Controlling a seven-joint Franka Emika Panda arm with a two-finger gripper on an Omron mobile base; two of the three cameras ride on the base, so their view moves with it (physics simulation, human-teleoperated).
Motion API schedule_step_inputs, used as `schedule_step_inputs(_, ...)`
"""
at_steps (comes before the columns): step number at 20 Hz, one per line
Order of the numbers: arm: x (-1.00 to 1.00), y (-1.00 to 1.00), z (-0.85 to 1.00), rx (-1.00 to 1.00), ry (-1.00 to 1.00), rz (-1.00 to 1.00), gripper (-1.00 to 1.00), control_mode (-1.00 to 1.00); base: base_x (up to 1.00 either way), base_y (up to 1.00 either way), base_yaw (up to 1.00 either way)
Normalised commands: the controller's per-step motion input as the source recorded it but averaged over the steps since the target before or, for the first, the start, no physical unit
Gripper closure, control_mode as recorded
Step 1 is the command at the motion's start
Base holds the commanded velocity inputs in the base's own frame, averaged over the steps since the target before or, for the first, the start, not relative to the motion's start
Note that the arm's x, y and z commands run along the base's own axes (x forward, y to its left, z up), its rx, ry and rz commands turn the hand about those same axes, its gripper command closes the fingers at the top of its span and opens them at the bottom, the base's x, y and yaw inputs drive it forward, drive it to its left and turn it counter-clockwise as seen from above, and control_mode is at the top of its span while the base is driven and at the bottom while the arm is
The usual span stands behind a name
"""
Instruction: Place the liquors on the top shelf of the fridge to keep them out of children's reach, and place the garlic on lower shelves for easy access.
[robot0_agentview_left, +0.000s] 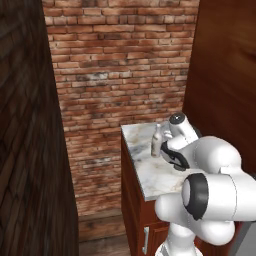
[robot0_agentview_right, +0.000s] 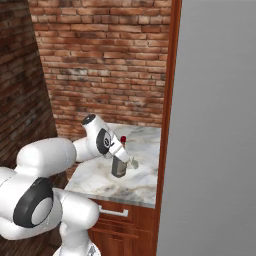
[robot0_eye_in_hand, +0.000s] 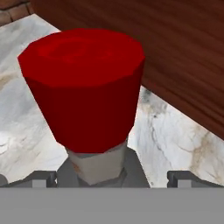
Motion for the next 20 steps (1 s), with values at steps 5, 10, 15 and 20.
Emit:
schedule_step_inputs(5, 0.10, -0.03, -0.16, 0.00, 0.00, 0.00, 1.00, -1.00, 0.00, 0.00, 0.00)
schedule_step_inputs(10, 0.06, 0.00, -0.08, 0.00, 0.00, 0.00, 1.00, -1.00, 0.00, 0.00, 0.00)
schedule_step_inputs(15, 0.00, 0.00, 0.00, 0.00, 0.01, 0.02, 1.00, -1.00, 0.00, 0.00, 0.00)
schedule_step_inputs(20, -0.44, -0.02, 0.24, 0.03, -0.21, 0.37, 1.00, -1.00, 0.00, 0.00, 0.00)
